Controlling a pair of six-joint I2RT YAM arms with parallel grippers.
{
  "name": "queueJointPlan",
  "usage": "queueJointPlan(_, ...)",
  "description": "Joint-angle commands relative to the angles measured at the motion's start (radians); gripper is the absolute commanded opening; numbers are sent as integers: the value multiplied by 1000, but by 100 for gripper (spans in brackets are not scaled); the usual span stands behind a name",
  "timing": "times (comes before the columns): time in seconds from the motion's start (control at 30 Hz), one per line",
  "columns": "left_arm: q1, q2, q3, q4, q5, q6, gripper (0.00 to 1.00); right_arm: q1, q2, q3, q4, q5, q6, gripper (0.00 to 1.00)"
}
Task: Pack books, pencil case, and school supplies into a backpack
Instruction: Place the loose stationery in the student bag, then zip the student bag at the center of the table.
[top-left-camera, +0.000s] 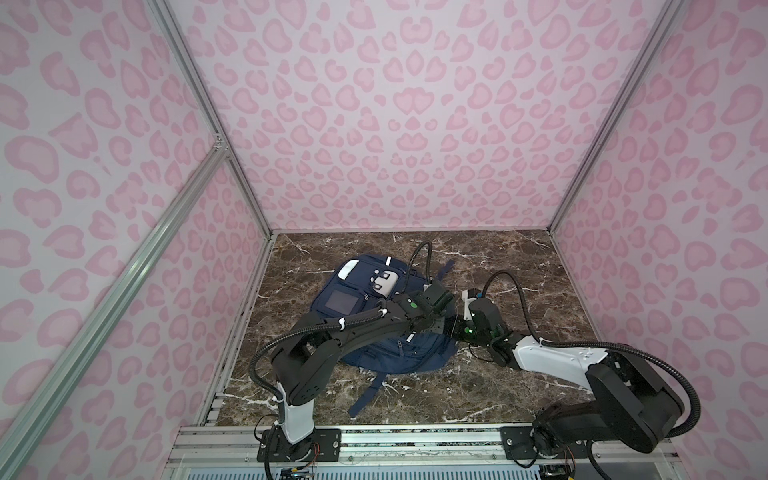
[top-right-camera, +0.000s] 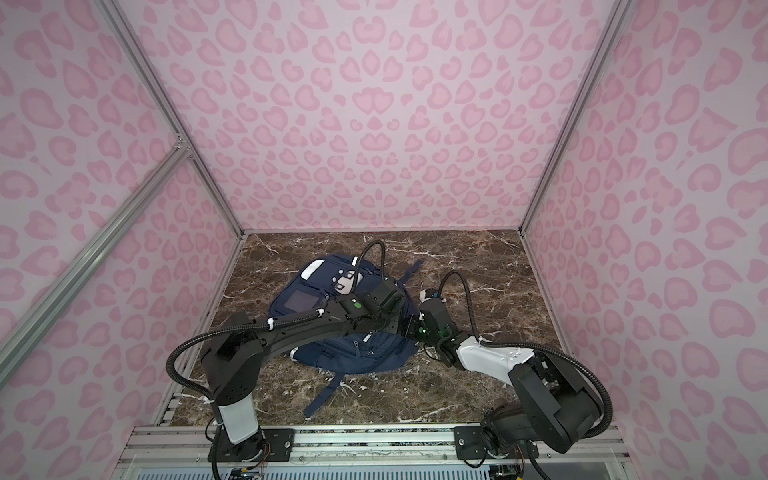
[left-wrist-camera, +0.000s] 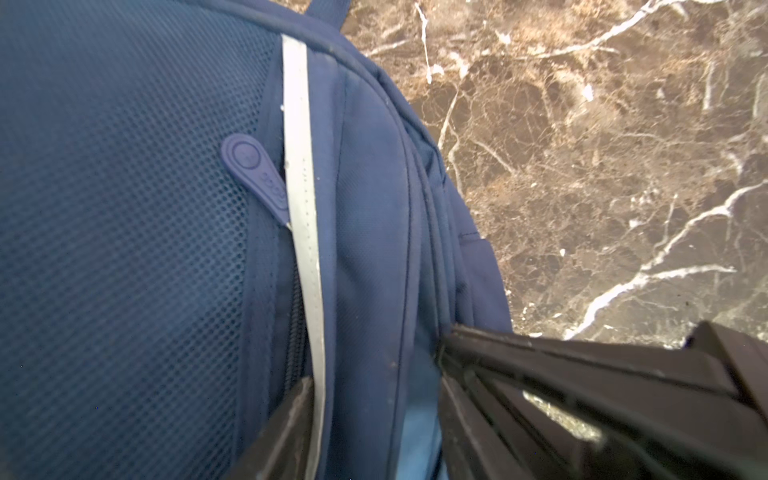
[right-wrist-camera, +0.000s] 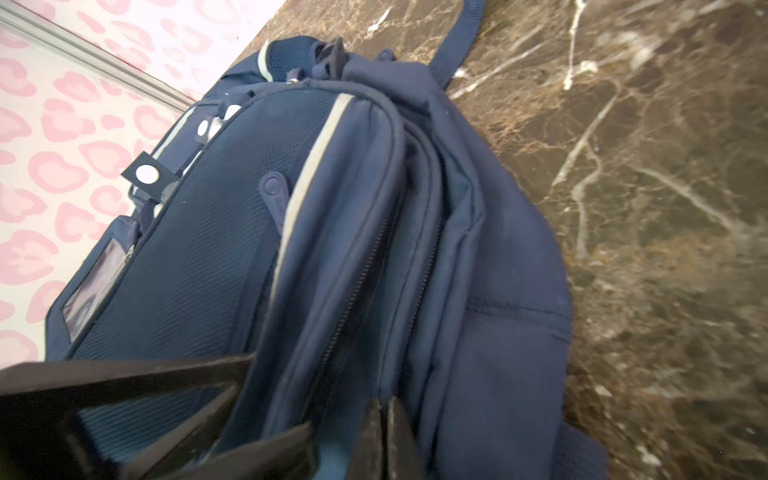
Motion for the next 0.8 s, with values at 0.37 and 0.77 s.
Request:
queueJointPlan(0.37,6,-93,-5,-48,-16,8,55,4,92,28,46,-20,-7,0)
queueJointPlan(0.77,43,-330,-131,-68,-27,22,59,22,-172,190,-352,116,-140,0)
